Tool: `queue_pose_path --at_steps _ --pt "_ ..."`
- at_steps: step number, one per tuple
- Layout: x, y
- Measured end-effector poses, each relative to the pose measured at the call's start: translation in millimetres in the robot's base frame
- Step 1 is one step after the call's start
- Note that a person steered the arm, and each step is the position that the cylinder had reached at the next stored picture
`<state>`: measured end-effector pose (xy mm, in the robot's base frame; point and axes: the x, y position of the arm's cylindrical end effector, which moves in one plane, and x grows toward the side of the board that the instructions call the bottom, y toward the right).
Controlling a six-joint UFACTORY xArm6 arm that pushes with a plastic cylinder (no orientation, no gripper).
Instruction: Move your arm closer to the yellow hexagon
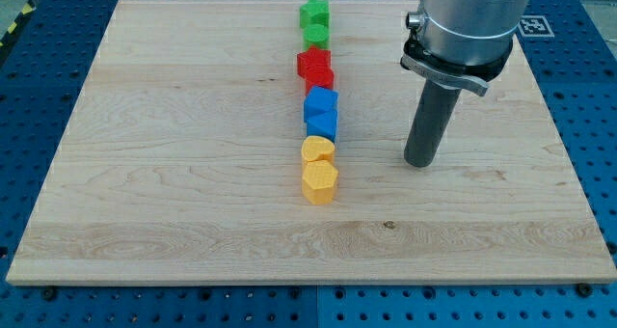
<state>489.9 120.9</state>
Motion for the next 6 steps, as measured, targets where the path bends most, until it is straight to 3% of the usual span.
queue_pose_path --at_steps 1,3,4,5,6 --pt "0.8 0.0" --pt "95.9 7.3" --pt "127.6 -58.8" --pt "108.0 -139.6" --pt "53.6 -187.4"
